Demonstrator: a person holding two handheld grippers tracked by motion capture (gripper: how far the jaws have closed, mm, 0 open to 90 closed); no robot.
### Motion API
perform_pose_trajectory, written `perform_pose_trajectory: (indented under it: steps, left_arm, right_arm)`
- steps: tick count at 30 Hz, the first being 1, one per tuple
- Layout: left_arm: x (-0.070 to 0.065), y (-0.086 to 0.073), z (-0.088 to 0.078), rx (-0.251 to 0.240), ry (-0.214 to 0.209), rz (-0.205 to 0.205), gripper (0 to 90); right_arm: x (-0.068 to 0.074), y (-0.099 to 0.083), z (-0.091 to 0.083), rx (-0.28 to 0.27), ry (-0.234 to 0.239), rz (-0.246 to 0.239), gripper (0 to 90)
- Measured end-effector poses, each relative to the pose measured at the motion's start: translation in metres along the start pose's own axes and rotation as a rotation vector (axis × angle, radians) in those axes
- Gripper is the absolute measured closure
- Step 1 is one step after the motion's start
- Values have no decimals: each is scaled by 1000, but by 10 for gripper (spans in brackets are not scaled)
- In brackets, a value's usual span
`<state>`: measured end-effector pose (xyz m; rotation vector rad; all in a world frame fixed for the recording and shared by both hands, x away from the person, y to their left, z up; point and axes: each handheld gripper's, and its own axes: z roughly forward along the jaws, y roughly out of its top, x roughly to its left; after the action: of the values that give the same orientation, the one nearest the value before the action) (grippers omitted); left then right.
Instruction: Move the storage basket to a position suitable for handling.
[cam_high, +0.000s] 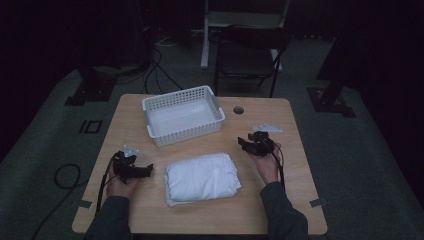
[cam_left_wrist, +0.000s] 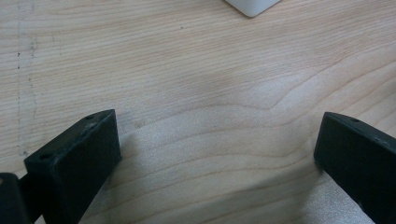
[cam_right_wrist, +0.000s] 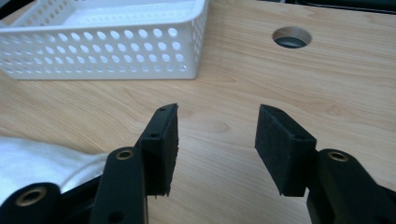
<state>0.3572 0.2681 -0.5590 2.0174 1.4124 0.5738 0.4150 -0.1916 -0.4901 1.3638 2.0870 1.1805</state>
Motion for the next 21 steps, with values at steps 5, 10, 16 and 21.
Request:
perform_pose_trajectory:
  steps: [5, 10, 16, 21]
  left_arm:
    - [0, 0, 0, 0, -1, 1, 1]
    - [0, 1, 0, 0, -1, 1, 2]
    - [0, 1, 1, -1, -1, 1, 2]
    - [0, 1, 1, 0, -1, 1, 2]
  right_arm:
    - [1, 5, 8, 6, 33, 29, 490]
    - [2, 13, 14, 4, 32, 14, 485]
    - [1, 19, 22, -1, 35, 16, 484]
    - [2, 24, 28, 3, 37, 22, 473]
